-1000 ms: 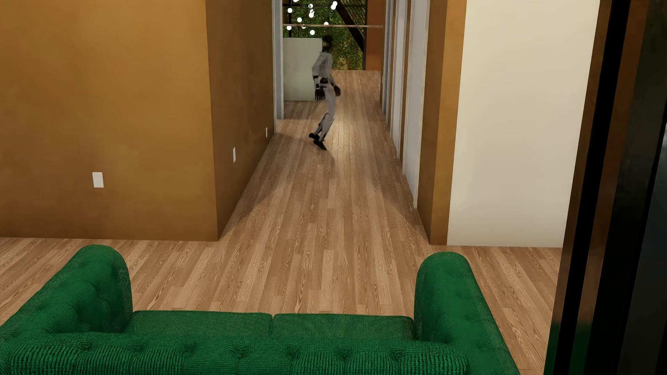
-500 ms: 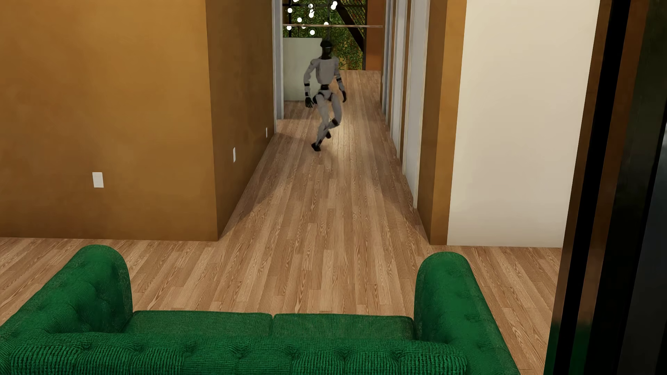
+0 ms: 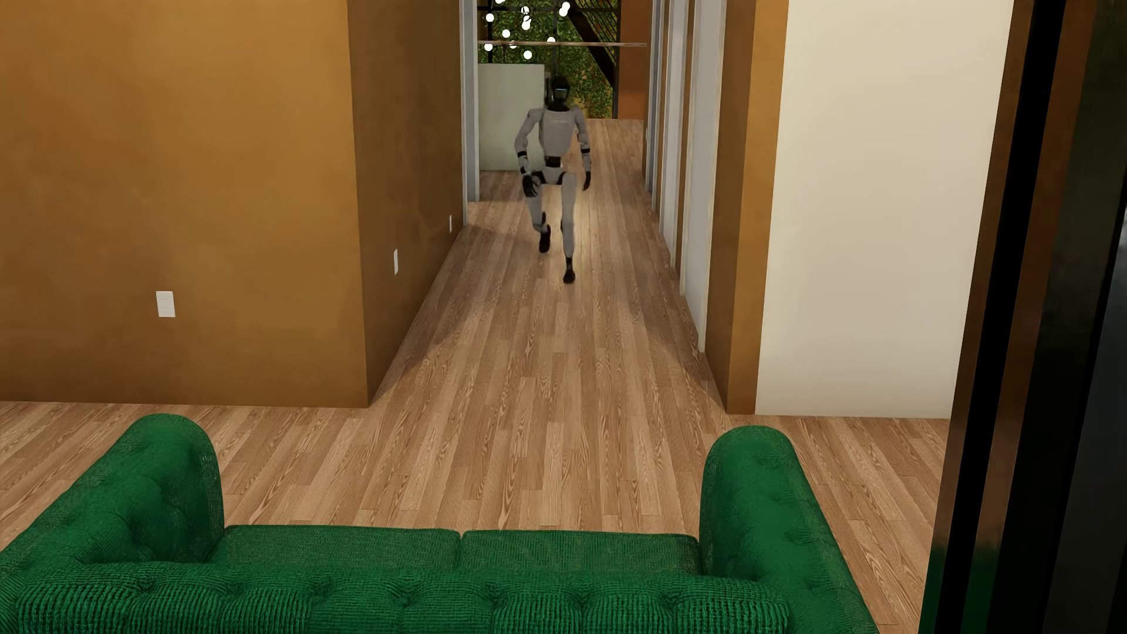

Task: Walk to the sofa

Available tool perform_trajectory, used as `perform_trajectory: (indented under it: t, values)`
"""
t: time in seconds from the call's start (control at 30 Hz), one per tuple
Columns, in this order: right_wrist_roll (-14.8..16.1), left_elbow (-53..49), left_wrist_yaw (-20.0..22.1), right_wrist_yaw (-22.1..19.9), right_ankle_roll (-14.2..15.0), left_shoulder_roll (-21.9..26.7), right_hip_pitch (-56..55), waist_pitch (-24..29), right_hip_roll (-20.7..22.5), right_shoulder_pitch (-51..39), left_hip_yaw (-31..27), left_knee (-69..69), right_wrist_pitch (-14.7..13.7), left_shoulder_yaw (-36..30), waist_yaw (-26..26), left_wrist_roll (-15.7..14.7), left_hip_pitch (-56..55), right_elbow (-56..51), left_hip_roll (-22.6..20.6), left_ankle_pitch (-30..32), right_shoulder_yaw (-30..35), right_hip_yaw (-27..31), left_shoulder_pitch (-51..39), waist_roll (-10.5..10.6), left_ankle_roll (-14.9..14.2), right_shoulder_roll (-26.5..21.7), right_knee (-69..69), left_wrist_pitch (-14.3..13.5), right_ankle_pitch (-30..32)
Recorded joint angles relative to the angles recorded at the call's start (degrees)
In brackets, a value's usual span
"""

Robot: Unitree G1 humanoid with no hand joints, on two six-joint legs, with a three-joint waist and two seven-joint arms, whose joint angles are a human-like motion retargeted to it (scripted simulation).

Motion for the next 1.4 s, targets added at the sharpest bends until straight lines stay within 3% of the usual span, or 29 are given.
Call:
perform_trajectory:
  t: [0.07, 0.13, 0.17, 0.23, 0.27, 0.3, 0.33, 0.37, 0.4, 0.43, 0.47, 0.5, 0.53, 0.57, 0.6, 0.63, 0.7, 0.77, 0.87, 0.93, 0.97, 1.0, 1.07, 1.1, 1.17, 1.23, 1.3, 1.33, 1.4]
  values:
    - [0.0, -0.1, 0.0, 0.0, 0.0, -2.2, -7.8, 3.1, -1.3, 2.9, 0.0, 6.6, 0.0, 0.6, -5.5, 0.0, 8.2, 3.4, -3.9, -5.6, 4.5, 0.0, -3.1, 0.7, 0.0, 0.1, 22.7, 0.0, 14.3]
    - [0.0, -5.3, 0.0, 0.0, 0.0, -3.9, -20.6, 3.0, -0.1, 6.9, 0.0, 1.7, 0.0, 1.2, -14.7, 0.0, 19.8, 6.7, -6.4, -7.5, 7.2, 0.0, -5.9, 2.2, 0.0, 1.3, 39.3, 0.0, 8.8]
    - [0.0, -10.2, 0.0, 0.0, 0.0, -4.3, -27.5, 2.5, 1.4, 9.9, 0.0, -2.7, 0.0, 3.1, -18.8, 0.0, 26.3, 8.6, -6.5, -7.0, 7.4, 0.0, -6.5, 3.3, 0.0, 2.2, 40.6, 0.0, 7.2]
    - [0.0, -20.1, 0.0, 0.0, 0.0, -4.2, -38.3, 2.2, 3.5, 15.8, 0.0, -12.8, 0.0, 6.4, -27.1, 0.0, 40.9, 11.1, -5.9, -4.9, 6.9, 0.0, -8.3, 4.7, 0.0, 2.9, 27.1, 0.0, 11.6]
    - [0.0, -24.1, 0.0, 0.0, 0.0, -3.5, -42.1, 2.2, 4.1, 17.4, 0.0, -16.5, 0.0, 7.5, -30.9, 0.0, 47.0, 11.7, -5.2, -4.4, 10.7, 0.0, -10.4, 5.0, 0.0, 1.9, 15.6, 0.0, 14.7]
    - [0.0, -27.8, 0.0, 0.0, 0.0, -2.8, -45.4, 2.2, 4.3, 19.4, 0.0, -19.4, 0.0, 9.6, -34.0, 0.0, 52.3, 11.8, -4.3, -5.1, 12.0, 0.0, -12.7, 5.2, 0.0, 1.3, 4.7, 0.0, 13.4]
    - [0.0, -30.8, 0.0, 0.0, 0.0, -1.8, -47.8, 1.9, 4.2, 21.2, 0.0, -21.6, 0.0, 11.1, -37.0, 0.0, 57.1, 11.9, -3.5, -6.8, 12.7, 0.0, -15.2, 5.5, 0.0, 0.7, -4.6, 0.0, 4.7]
    - [0.0, -33.0, 0.0, 0.0, 0.0, -0.9, -50.4, 1.4, 3.8, 22.7, 0.0, -22.6, 0.0, 12.2, -39.4, 0.0, 61.2, 11.9, -2.5, -8.5, 13.4, 0.0, -17.6, 5.8, 0.0, 0.0, -9.3, 0.0, -8.5]
    - [0.0, -34.3, 0.0, 0.0, 0.0, -0.2, -52.9, 1.3, 2.8, 23.8, 0.0, -22.5, 0.0, 13.9, -42.3, 0.0, 64.4, 12.4, -0.9, -8.8, 14.0, 0.0, -19.4, 6.3, 0.0, -0.6, -8.9, 0.0, -17.1]
    - [0.0, -34.5, 0.0, 0.0, 0.0, 0.1, -54.9, 1.4, 1.9, 24.5, 0.0, -21.3, 0.0, 16.1, -45.6, 0.0, 66.7, 13.9, 1.3, -6.4, 14.0, 0.0, -20.1, 6.5, 0.0, -0.5, -8.0, 0.0, -15.1]
    - [0.0, -33.5, 0.0, 0.0, 0.0, 0.1, -56.6, 1.4, 1.9, 25.0, 0.0, -18.3, 0.0, 16.6, -47.7, 0.0, 67.8, 15.5, 3.5, 0.1, 13.7, 0.0, -19.8, 6.8, 0.0, -0.1, -6.1, 0.0, -4.0]
    - [0.0, -31.6, 0.0, 0.0, 0.0, -0.5, -58.1, 0.6, 3.2, 25.3, 0.0, -12.9, 0.0, 16.5, -47.5, 0.0, 66.8, 17.1, 5.3, 10.5, 13.3, 0.0, -18.6, 7.7, 0.0, 0.6, -1.4, 0.0, 9.2]
    - [0.0, -28.5, 0.0, 0.0, 0.0, -1.7, -58.2, 0.2, 6.0, 24.8, 0.0, -4.2, 0.0, 15.5, -44.9, 0.0, 63.5, 18.5, 7.0, 21.1, 13.7, 0.0, -17.3, 9.4, 0.0, 1.1, 3.3, 0.0, 16.0]
    - [0.0, -24.8, 0.0, 0.0, 0.0, -2.8, -55.1, 0.7, 8.4, 23.2, 0.0, 6.0, 0.0, 13.9, -41.3, 0.0, 59.3, 19.0, 6.9, 25.6, 14.2, 0.0, -15.6, 9.9, 0.0, 1.4, 6.5, 0.0, 15.1]
    - [0.0, -21.2, 0.0, 0.0, 0.0, -3.8, -50.0, 1.1, 10.6, 21.2, 0.0, 16.8, 0.0, 11.3, -37.6, 0.0, 52.8, 17.9, 6.5, 21.7, 13.3, 0.0, -14.2, 10.1, 0.0, 1.7, 5.8, 0.0, 12.1]
    - [0.0, -17.4, 0.0, 0.0, 0.0, -4.4, -43.0, 1.7, 12.2, 18.9, 0.0, 24.1, 0.0, 7.8, -33.6, 0.0, 47.3, 15.9, 5.3, 13.3, 11.4, 0.0, -12.3, 9.6, 0.0, 1.9, 3.1, 0.0, 8.9]
    - [0.0, -9.9, 0.0, 0.0, 0.0, -5.1, -28.5, 2.2, 12.6, 13.8, 0.0, 26.4, 0.0, 1.8, -25.5, 0.0, 35.7, 10.0, 2.0, 1.6, 6.1, 0.0, -7.5, 7.3, 0.0, 1.8, -4.1, 0.0, 1.0]
    - [0.0, -4.3, 0.0, 0.0, 0.0, -4.9, -16.4, 1.9, 10.4, 9.0, 0.0, 13.5, 0.0, -1.4, -18.4, 0.0, 25.8, 2.2, 0.9, 0.5, -1.7, 0.0, -2.1, 5.4, 0.0, 1.5, -10.3, 0.0, -8.4]
    - [0.0, -1.0, 0.0, 0.0, 0.0, -3.9, -5.8, -0.4, 6.3, 1.9, 0.0, -18.1, 0.0, 0.1, -9.5, 0.0, 18.8, -9.8, 2.2, 2.8, -9.9, 0.0, 4.8, 3.8, 0.0, -0.9, -13.0, 0.0, -18.2]
    - [0.0, 0.6, 0.0, 0.0, 0.0, -3.2, -1.7, -2.1, 3.4, -0.2, 0.0, -33.1, 0.0, 2.6, -5.3, 0.0, 15.1, -14.9, 3.2, 7.5, -14.2, 0.0, 7.7, 3.6, 0.0, -2.7, -11.5, 0.0, -17.6]
    - [0.0, 1.7, 0.0, 0.0, 0.0, -2.9, 0.3, -2.1, 1.4, 0.0, 0.0, -18.3, 0.0, 3.2, -3.4, 0.0, 13.9, -15.3, 2.9, 1.6, -15.8, 0.0, 8.3, 3.2, 0.0, -2.7, -8.6, 0.0, -14.2]
    - [0.0, 3.1, 0.0, 0.0, 0.0, -2.6, 0.4, -2.5, -0.5, 0.9, 0.0, -11.7, 0.0, 3.3, -2.8, 0.0, 12.7, -14.6, 1.5, 4.4, -16.2, 0.0, 8.5, 2.1, 0.0, -2.2, -2.8, 0.0, -7.8]
    - [0.0, 5.8, 0.0, 0.0, 0.0, -2.5, -4.9, -1.7, -3.6, 3.8, 0.0, -0.4, 0.0, 2.2, -5.3, 0.0, 14.7, -9.4, -3.7, 2.4, -13.4, 0.0, 6.0, -0.5, 0.0, 0.1, 17.2, 0.0, 10.1]
    - [0.0, 4.4, 0.0, 0.0, 0.0, -3.1, -10.2, -0.9, -2.9, 4.7, 0.0, -0.1, 0.0, 1.8, -7.6, 0.0, 19.4, -5.5, -5.3, -0.6, -9.1, 0.0, 4.3, 0.2, 0.0, 0.7, 29.3, 0.0, 13.1]
    - [0.0, -3.4, 0.0, 0.0, 0.0, -4.5, -22.0, 0.3, -0.3, 5.9, 0.0, -5.6, 0.0, 2.7, -14.9, 0.0, 30.7, 4.8, -7.3, -1.5, -0.7, 0.0, 0.7, 2.2, 0.0, 2.6, 41.4, 0.0, 8.2]
    - [0.0, -14.7, 0.0, 0.0, 0.0, -5.4, -31.7, 1.0, 2.9, 11.4, 0.0, -12.7, 0.0, 5.8, -22.7, 0.0, 42.3, 12.3, -7.2, -0.7, 2.5, 0.0, -3.1, 4.8, 0.0, 4.2, 32.4, 0.0, 11.8]
    - [0.0, -26.1, 0.0, 0.0, 0.0, -5.2, -38.9, 1.0, 4.2, 15.8, 0.0, -17.6, 0.0, 8.3, -29.3, 0.0, 51.2, 17.0, -5.3, -0.5, 10.6, 0.0, -7.8, 6.6, 0.0, 3.4, 9.5, 0.0, 18.0]
    - [0.0, -31.1, 0.0, 0.0, 0.0, -4.8, -40.9, 0.7, 3.8, 18.4, 0.0, -19.4, 0.0, 10.3, -31.9, 0.0, 55.2, 18.4, -4.6, -1.8, 12.3, 0.0, -9.9, 6.8, 0.0, 3.2, -1.1, 0.0, 12.0]
    - [0.0, -37.5, 0.0, 0.0, 0.0, -3.5, -45.3, -0.2, 1.4, 22.3, 0.0, -19.7, 0.0, 13.6, -37.1, 0.0, 60.1, 19.0, -3.4, -4.3, 14.9, 0.0, -14.5, 6.3, 0.0, 2.4, -9.4, 0.0, -14.8]
